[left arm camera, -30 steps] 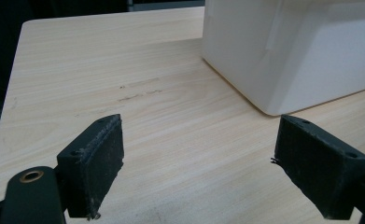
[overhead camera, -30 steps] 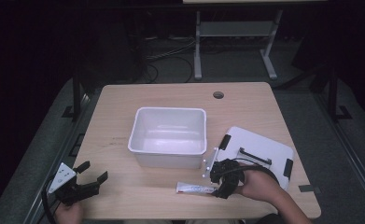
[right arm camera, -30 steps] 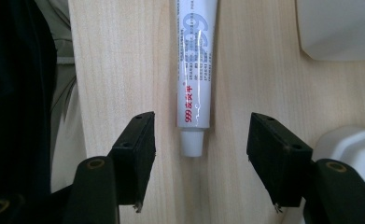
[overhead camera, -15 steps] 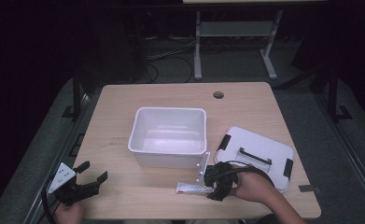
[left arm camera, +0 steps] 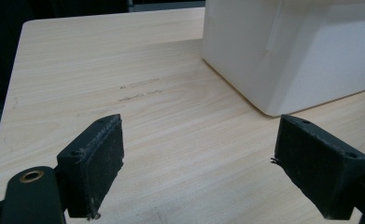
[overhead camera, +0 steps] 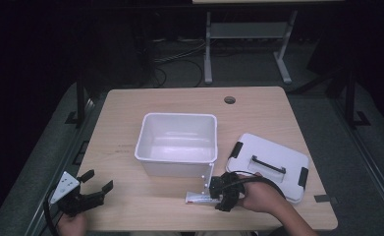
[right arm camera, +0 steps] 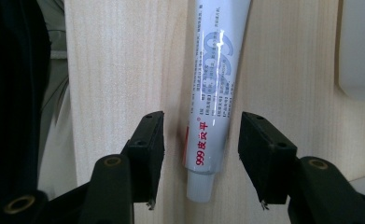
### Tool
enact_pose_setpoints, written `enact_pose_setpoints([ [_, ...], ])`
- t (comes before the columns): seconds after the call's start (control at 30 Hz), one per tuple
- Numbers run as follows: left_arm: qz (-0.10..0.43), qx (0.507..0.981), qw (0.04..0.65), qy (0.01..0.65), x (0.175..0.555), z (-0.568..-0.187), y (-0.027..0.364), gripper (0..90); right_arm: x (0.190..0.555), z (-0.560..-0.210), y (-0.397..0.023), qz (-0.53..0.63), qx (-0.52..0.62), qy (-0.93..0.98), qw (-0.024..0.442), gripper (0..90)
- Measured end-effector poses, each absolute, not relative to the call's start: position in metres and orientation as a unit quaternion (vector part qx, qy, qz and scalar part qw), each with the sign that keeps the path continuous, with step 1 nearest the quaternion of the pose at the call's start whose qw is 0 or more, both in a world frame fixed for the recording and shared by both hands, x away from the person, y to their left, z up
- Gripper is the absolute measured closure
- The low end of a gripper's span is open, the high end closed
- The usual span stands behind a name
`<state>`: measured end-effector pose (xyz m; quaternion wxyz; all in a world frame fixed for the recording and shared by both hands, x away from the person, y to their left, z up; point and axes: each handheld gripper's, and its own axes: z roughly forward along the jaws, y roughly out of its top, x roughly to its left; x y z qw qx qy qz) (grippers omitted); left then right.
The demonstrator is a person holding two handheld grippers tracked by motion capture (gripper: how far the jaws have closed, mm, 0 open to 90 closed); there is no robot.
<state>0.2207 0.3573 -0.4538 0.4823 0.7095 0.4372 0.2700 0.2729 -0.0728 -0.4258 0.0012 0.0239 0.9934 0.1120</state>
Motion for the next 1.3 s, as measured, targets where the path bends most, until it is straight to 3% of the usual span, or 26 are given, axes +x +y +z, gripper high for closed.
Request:
enact_pose_setpoints([
  [1.3, 0.271, 0.708, 0.483, 0.438, 0.221, -0.454, 0.358, 15.0, 0.277, -0.435, -0.057, 0.092, 0.005, 0.996, 0.008, 67.8],
])
